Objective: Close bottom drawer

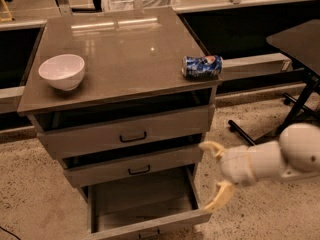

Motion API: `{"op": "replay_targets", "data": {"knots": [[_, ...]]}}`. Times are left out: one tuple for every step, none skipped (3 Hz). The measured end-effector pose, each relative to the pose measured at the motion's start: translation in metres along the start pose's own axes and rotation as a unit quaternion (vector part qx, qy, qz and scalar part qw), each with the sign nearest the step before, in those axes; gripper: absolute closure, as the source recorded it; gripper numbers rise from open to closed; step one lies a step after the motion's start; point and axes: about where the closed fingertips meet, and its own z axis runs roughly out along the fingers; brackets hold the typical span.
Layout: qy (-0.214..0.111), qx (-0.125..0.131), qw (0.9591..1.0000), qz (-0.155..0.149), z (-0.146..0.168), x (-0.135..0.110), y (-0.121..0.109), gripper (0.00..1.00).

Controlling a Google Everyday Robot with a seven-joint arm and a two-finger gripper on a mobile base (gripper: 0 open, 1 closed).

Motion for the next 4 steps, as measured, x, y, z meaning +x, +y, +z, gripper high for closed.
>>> {"op": "replay_targets", "data": {"knots": [[-0.085, 0.014, 0.9958, -0.032, 0.071, -0.001, 0.004, 0.0], [-0.102, 0.041, 0.9925, -0.053, 0.094, 0.0, -0.011, 0.0], [-0.097, 0.03, 0.9942, -0.034, 0.119, 0.032, -0.017, 0.0], [-0.11, 0.031, 0.9929, -0.031, 0.17, 0.083, 0.001, 0.0]]}}
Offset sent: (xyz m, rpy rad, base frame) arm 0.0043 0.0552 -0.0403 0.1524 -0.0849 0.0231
